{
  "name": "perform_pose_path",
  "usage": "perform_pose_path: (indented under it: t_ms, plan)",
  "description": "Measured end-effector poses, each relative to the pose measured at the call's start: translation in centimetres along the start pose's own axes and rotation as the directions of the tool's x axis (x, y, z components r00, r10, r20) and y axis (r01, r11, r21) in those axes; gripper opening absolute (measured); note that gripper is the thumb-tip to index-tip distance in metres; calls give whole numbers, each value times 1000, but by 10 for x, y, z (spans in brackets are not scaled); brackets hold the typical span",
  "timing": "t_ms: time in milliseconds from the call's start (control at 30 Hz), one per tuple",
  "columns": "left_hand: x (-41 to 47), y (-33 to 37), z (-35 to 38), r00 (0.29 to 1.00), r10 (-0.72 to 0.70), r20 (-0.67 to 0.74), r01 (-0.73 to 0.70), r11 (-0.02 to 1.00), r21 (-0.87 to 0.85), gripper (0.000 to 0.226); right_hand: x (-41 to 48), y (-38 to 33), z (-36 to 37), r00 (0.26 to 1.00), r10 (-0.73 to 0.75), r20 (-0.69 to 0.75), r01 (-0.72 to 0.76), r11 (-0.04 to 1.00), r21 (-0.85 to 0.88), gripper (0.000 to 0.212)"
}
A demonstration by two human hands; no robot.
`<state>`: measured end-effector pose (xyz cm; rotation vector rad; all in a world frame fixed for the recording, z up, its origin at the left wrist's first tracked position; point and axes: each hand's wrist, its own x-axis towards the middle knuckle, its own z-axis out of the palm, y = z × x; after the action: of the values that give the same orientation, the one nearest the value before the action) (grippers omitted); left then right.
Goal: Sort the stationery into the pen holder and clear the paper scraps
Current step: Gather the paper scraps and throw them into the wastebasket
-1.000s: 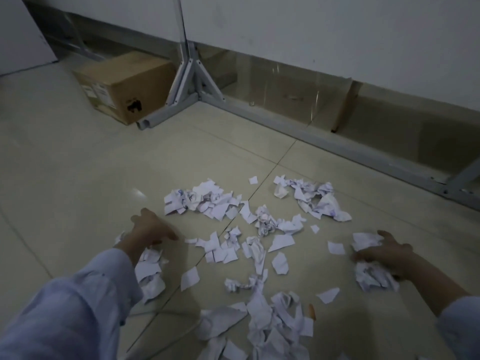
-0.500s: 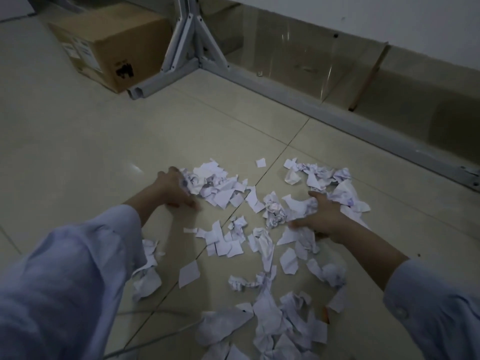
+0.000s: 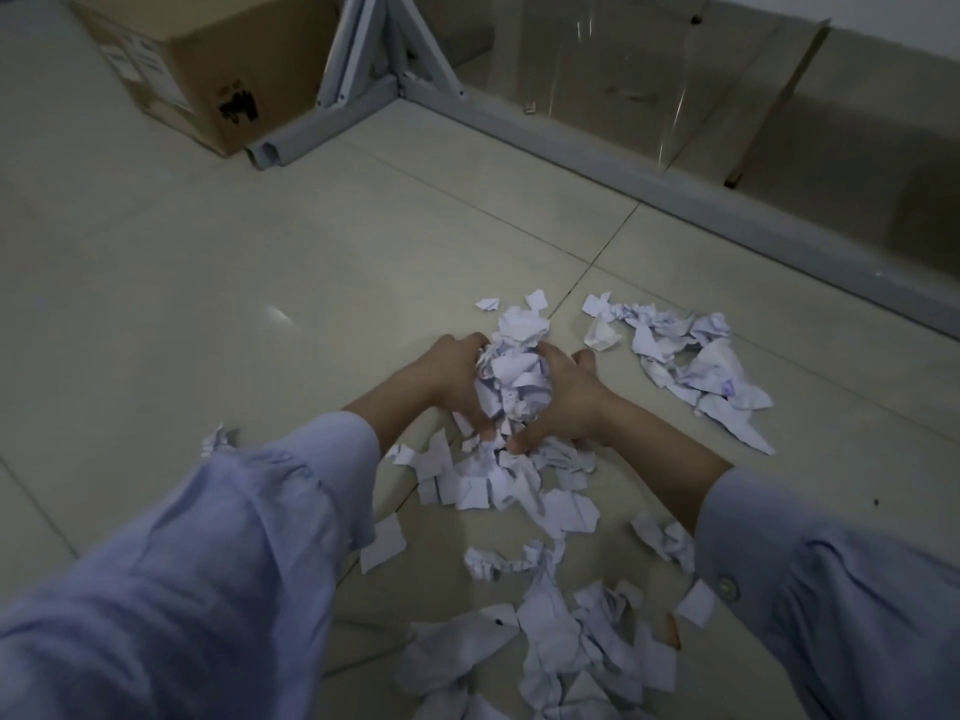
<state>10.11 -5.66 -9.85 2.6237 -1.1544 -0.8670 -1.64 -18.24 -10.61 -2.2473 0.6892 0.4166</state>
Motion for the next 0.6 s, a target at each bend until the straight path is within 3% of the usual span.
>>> perform_pose_path:
  t_ms: [133,333,500,600]
  plan:
    - [-1,19,9,999,48,0,-48,999,-4,93,1,-1,3,999,-41,-35,38,995,-90,125]
    - [-7,35,12,996,88,12,-88,996,-4,66,-2,5,-2,993,-105,-59,95,984,-148,97]
    - [-12,52,12,995,100,-5,-100,993,64,37,-19,12,-10,989,-107,-106,103,994,-42,79]
    - [-16,65,10,994,103,-33,-102,995,16,34,-33,17,-22,986,-109,-126,109,994,-9,67]
